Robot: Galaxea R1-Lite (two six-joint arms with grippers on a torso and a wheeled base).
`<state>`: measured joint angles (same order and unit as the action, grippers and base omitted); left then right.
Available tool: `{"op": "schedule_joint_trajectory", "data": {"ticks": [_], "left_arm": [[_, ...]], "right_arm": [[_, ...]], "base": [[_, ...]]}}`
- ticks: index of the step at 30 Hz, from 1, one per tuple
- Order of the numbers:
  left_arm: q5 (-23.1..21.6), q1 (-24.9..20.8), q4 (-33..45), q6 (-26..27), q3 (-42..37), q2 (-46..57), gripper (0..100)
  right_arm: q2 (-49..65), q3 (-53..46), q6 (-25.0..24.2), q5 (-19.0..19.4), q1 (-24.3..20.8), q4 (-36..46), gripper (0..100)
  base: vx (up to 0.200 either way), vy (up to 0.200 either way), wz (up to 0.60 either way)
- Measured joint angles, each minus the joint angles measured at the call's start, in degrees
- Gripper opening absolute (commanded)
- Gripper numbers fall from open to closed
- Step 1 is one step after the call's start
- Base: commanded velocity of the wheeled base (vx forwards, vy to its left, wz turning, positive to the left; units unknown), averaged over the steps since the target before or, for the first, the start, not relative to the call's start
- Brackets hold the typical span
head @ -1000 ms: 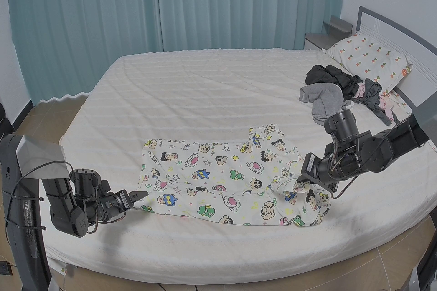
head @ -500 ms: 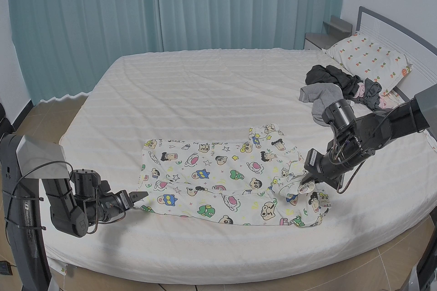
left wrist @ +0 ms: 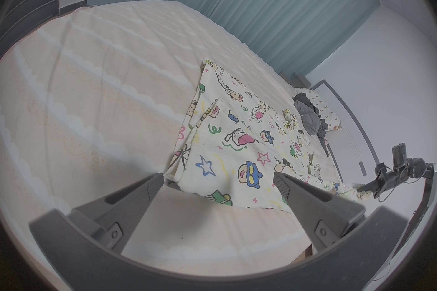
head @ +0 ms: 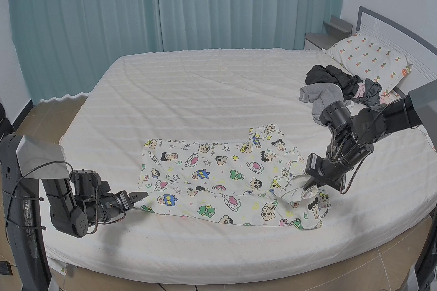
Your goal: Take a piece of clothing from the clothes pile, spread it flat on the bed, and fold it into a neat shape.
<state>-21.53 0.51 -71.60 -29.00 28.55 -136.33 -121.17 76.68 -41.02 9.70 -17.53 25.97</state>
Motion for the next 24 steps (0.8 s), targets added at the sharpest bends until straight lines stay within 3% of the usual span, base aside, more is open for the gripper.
{"op": "schedule_joint_trajectory", "data": {"ticks": [1, 2, 9, 12, 20, 24], "left_arm": [[0.0, 0.0, 0.0, 0.02, -0.02, 0.0, 100], [0.0, 0.0, 0.0, 0.05, -0.02, 0.0, 100], [0.1, 0.0, -0.01, 0.02, -0.13, -0.06, 100], [0.07, 0.0, -0.01, 0.0, -0.16, -0.06, 100], [0.13, 0.0, -0.01, 0.02, -0.16, -0.09, 100], [0.16, 0.0, -0.01, 0.07, -0.22, -0.09, 100]], "right_arm": [[-0.21, -0.13, 0.13, -0.1, 0.0, 0.02, 0], [-0.44, -0.27, 0.24, -0.13, 0.0, 0.11, 100], [-2.54, -2.62, 2.51, -1.45, -0.13, 0.26, 100], [-2.83, -4.91, 3.36, -4.23, -0.22, -1.15, 100], [-0.02, -13.03, 4.18, -5.85, -1.51, -11.08, 100], [2.16, -19.52, 4.24, -5.91, -5.27, -21.81, 100]], "base": [[0.0, 0.0, 0.0], [0.0, 0.0, 0.0], [0.0, 0.0, 0.0], [0.0, 0.0, 0.0], [0.0, 0.0, 0.0], [0.0, 0.0, 0.0]]}}
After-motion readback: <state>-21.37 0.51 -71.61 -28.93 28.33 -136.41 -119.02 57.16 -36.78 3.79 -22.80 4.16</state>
